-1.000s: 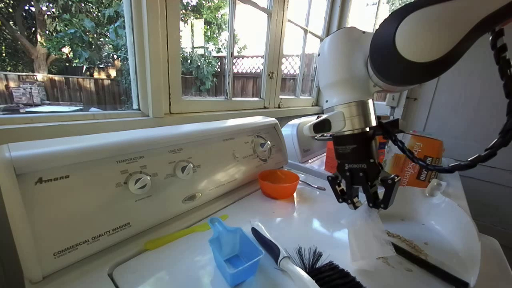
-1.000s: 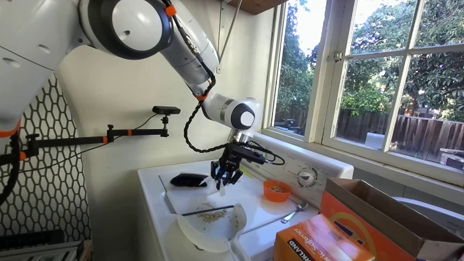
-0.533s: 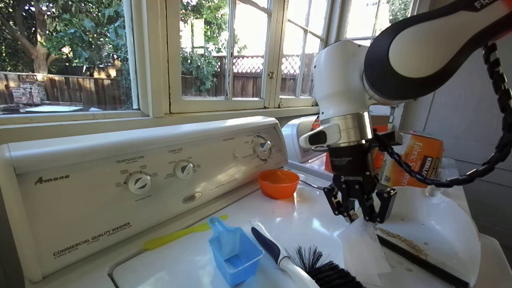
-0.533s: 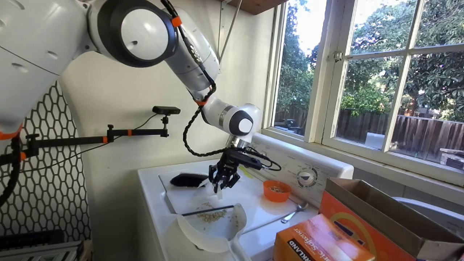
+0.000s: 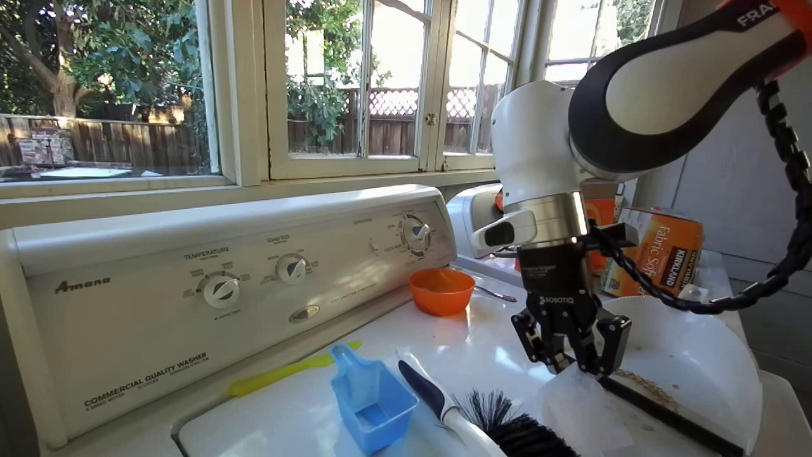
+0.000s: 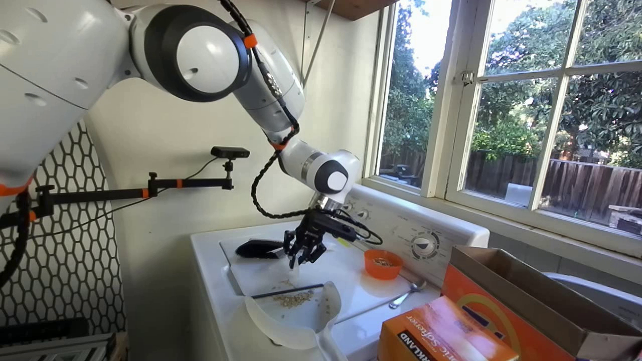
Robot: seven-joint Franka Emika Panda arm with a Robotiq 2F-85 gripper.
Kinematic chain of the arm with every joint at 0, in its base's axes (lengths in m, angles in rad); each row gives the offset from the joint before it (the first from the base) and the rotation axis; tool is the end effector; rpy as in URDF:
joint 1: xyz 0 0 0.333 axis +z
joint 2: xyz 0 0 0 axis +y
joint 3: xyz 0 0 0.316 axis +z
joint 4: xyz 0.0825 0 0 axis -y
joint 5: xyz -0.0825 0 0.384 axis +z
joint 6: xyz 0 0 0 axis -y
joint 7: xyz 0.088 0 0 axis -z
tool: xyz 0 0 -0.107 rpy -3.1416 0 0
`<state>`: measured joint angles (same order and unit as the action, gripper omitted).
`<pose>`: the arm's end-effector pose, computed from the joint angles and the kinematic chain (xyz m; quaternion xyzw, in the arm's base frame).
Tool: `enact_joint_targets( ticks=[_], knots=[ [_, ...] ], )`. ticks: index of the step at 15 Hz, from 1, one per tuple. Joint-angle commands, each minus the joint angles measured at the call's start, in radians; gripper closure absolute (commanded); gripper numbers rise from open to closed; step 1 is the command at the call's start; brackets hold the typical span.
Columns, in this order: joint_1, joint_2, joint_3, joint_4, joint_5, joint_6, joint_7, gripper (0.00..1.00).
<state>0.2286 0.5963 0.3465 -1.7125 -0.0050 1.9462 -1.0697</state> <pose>0.5404 0.3293 0.2390 -0.6757 -0.7124 0.1342 0.1339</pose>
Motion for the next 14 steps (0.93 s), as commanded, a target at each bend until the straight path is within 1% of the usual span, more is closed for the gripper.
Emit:
enact_joint_targets(
  ticks=[1,14],
  knots=[
    [0.004,0.026,0.001,0.007,0.021,0.019,-0.006,0.97],
    [0.006,0.033,-0.022,-0.001,-0.006,-0.038,0.013,0.97]
  ],
)
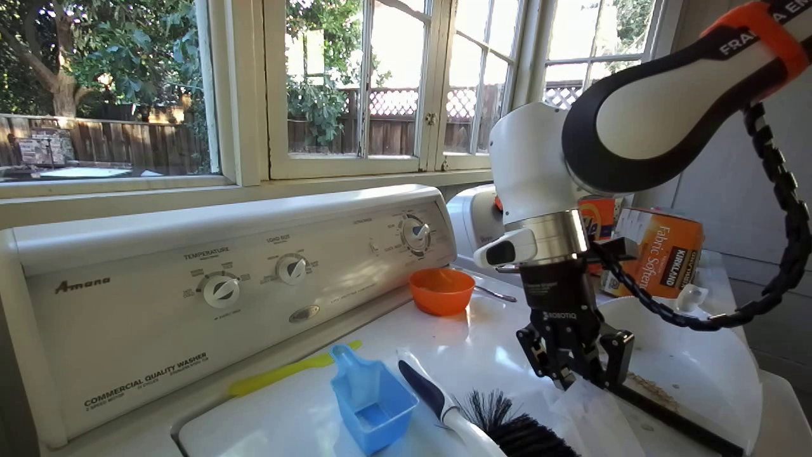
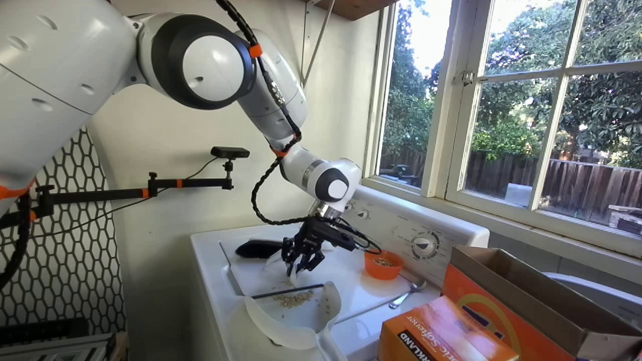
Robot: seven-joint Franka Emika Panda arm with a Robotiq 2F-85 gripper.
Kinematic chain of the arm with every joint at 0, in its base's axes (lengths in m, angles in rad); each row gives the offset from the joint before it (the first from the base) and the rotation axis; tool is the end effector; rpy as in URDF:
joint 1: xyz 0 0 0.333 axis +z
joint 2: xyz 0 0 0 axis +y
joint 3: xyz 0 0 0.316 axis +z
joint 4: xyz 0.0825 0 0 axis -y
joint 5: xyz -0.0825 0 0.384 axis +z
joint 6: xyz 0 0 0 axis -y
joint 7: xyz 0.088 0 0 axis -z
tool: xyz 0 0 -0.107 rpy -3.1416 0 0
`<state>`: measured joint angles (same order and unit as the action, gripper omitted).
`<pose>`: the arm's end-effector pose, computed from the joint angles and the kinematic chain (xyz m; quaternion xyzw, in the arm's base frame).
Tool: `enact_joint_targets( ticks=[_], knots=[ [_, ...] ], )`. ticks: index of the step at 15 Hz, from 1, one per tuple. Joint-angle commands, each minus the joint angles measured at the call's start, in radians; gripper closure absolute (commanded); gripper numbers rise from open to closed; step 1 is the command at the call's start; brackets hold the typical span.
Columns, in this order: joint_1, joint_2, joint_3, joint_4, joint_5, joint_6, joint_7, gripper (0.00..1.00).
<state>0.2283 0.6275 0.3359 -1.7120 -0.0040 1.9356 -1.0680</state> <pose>0.5392 0.3226 0.2188 -0.6775 -0.7054 0.1528 0.1420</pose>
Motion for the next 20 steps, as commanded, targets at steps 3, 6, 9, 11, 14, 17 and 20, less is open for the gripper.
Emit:
enact_joint_targets(
  ticks=[3,6,9,11,14,17,20],
  knots=[
    [0.006,0.001,-0.016,-0.003,-0.011,-0.059,0.011,0.97],
    [0.002,0.003,-0.022,-0.004,-0.013,-0.086,0.007,0.97],
    [0.003,0.003,-0.033,-0.007,-0.02,-0.114,0.013,0.97],
    [0.002,0.001,-0.039,-0.01,-0.022,-0.134,0.017,0.97],
    [0.001,-0.01,-0.044,-0.015,-0.026,-0.182,0.017,0.97],
    [0.001,-0.016,-0.05,-0.014,-0.036,-0.221,0.021,0.97],
    [-0.006,-0.03,-0.043,-0.011,-0.028,-0.221,0.006,0.97]
  ],
)
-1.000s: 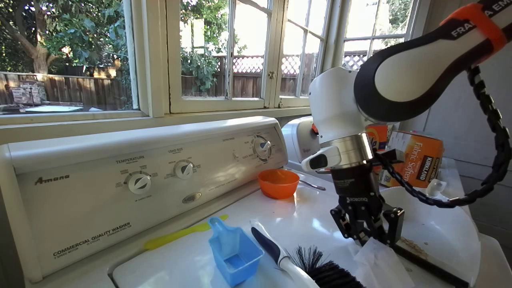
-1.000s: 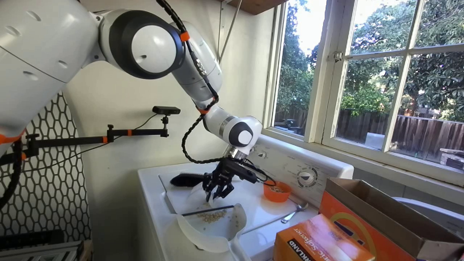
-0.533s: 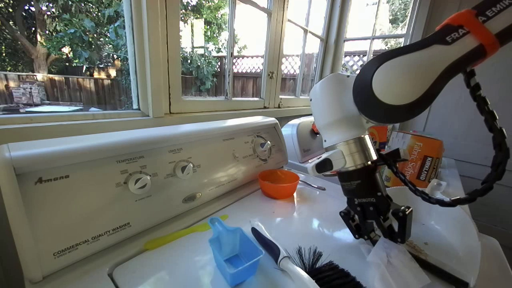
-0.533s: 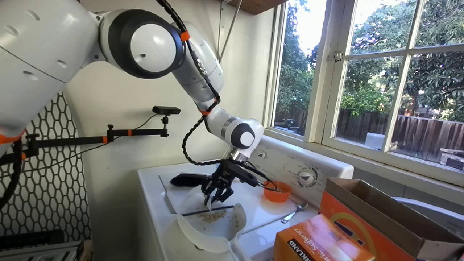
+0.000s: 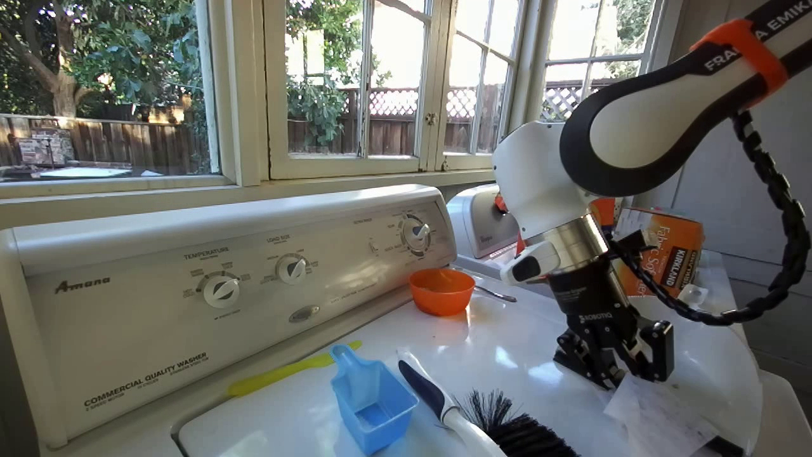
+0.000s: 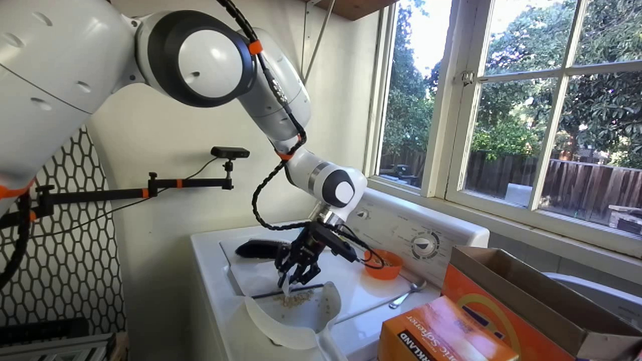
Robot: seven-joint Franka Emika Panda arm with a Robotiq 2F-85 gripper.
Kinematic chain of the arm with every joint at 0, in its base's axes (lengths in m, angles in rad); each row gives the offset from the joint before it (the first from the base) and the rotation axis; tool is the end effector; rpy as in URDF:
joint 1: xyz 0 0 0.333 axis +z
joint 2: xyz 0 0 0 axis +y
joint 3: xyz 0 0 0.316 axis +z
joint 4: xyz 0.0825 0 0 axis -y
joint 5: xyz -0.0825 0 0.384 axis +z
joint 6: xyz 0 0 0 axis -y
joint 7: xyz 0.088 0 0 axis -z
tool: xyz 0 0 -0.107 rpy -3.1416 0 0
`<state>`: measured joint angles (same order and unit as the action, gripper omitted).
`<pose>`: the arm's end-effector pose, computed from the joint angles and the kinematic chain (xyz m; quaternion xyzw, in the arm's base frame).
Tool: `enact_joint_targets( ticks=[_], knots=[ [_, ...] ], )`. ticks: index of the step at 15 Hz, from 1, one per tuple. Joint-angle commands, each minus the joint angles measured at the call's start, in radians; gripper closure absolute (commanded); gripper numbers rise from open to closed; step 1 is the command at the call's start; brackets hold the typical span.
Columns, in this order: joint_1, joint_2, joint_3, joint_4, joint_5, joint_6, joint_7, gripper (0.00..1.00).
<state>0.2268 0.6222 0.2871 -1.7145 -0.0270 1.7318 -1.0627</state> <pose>0.5283 0.2835 0.2100 -0.6701 -0.6813 0.2543 0.1490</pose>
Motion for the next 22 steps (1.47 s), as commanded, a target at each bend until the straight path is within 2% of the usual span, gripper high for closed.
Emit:
enact_joint_targets(
  ticks=[1,7,13,17,22],
  knots=[
    [-0.015,-0.031,0.016,-0.005,0.015,-0.01,-0.019,0.97],
    [-0.029,-0.07,0.048,0.021,0.083,0.016,-0.107,0.97],
    [0.0,-0.031,0.032,0.045,0.053,0.072,-0.079,0.97],
    [-0.001,0.009,0.039,0.054,0.074,0.123,-0.075,0.97],
    [-0.005,0.034,0.042,0.053,0.069,0.093,-0.087,0.97]
  ],
)
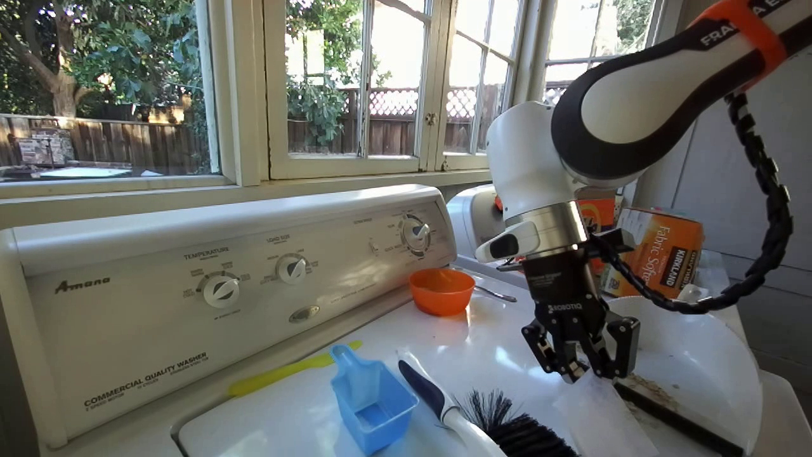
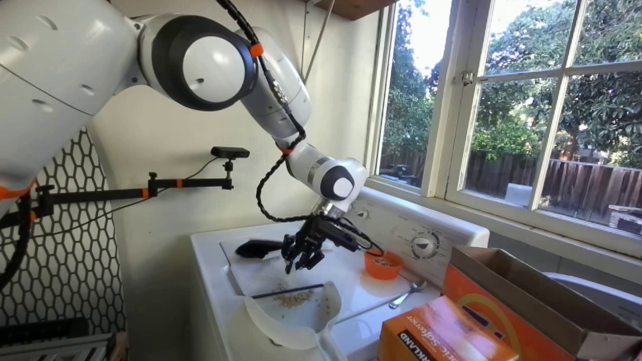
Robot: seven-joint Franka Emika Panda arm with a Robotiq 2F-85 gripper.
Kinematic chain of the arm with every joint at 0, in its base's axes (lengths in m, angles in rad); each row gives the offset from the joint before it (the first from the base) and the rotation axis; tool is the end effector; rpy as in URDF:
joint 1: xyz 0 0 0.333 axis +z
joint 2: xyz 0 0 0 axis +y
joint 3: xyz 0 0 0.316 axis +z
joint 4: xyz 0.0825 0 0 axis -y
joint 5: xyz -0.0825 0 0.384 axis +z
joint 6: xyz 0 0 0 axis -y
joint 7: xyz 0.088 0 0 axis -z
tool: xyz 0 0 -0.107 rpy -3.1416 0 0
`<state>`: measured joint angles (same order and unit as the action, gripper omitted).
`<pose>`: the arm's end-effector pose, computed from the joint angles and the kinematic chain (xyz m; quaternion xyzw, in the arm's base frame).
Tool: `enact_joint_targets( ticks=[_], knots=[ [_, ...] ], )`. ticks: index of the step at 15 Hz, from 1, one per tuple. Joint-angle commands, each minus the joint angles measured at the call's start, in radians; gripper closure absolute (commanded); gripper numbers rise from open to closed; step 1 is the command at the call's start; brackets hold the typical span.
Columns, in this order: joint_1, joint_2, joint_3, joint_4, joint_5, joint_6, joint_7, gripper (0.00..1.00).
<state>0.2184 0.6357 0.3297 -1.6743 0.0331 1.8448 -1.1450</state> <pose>0.5430 0.3147 0.2245 -0.6549 -0.7156 0.1706 0.1732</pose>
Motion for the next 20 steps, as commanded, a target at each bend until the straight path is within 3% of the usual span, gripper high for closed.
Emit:
enact_joint_targets(
  ticks=[1,8,14,20],
  knots=[
    [0.004,0.023,-0.001,0.011,0.006,-0.025,-0.003,0.97],
    [0.005,0.024,-0.015,0.005,-0.017,-0.104,0.003,0.97],
    [0.022,0.036,-0.051,0.009,-0.107,-0.155,0.033,0.97],
    [0.009,0.025,-0.036,0.015,-0.088,-0.148,0.024,0.97]
  ],
)
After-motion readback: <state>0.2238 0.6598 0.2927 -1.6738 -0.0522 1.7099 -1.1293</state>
